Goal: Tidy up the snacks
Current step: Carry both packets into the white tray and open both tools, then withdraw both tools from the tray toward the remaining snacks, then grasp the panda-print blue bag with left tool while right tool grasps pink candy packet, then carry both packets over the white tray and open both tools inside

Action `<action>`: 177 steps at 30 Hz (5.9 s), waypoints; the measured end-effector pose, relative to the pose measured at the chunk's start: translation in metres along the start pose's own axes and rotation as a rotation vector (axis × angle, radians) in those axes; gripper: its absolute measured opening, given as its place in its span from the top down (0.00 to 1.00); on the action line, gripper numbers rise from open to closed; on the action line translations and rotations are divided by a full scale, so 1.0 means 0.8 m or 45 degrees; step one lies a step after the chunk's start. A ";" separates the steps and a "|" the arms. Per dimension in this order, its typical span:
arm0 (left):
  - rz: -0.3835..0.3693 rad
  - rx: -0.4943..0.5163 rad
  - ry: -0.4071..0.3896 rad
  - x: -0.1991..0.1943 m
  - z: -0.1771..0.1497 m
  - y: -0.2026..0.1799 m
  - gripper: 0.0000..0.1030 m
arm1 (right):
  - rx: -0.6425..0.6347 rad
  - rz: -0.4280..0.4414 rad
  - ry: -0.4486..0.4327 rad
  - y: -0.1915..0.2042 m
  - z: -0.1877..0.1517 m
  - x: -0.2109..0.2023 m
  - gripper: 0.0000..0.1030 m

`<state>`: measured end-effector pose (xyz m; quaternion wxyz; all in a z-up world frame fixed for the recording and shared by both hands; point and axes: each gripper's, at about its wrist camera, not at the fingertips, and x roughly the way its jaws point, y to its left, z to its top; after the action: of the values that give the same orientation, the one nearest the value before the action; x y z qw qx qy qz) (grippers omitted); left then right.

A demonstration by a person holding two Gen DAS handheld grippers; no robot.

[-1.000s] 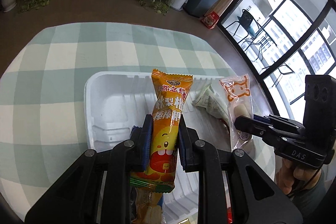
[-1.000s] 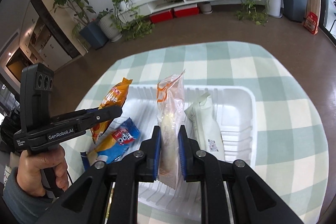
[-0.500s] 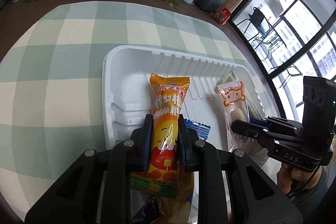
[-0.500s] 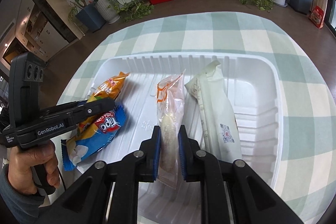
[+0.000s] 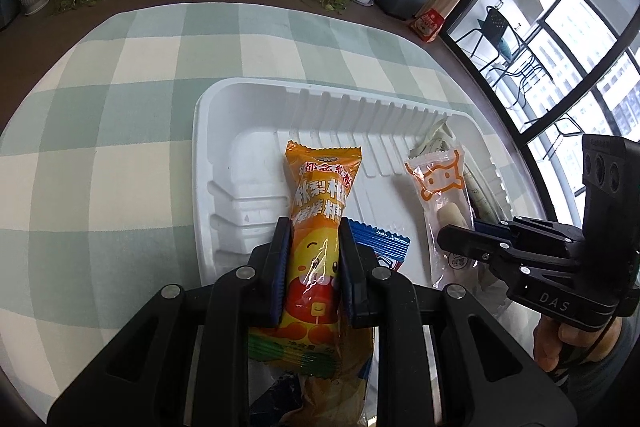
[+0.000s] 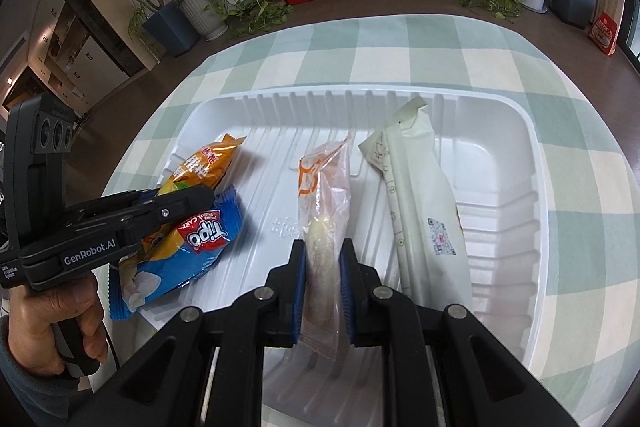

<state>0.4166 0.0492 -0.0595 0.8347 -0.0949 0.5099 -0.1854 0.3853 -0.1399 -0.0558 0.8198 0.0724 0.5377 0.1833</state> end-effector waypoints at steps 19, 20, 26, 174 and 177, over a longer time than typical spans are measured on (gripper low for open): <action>0.052 0.039 -0.012 0.003 -0.001 -0.018 0.63 | -0.010 -0.019 -0.009 0.000 0.002 0.003 0.77; 0.056 0.042 -0.020 0.002 0.000 -0.019 0.55 | -0.013 -0.020 -0.014 0.001 0.001 0.002 0.73; 0.067 0.050 -0.047 -0.012 0.000 -0.023 0.40 | -0.033 -0.040 -0.041 0.005 0.001 -0.007 0.64; -0.048 0.029 -0.253 -0.258 -0.289 -0.046 0.62 | 0.336 0.100 -0.300 -0.003 -0.263 -0.234 0.77; -0.025 0.036 -0.296 -0.274 -0.262 -0.036 0.62 | 0.382 0.048 -0.361 -0.035 -0.252 -0.256 0.77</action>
<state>0.1342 0.1184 0.0324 0.8875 -0.1090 0.4060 -0.1885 0.1358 -0.2593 0.0276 0.8636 0.2290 0.4368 0.1045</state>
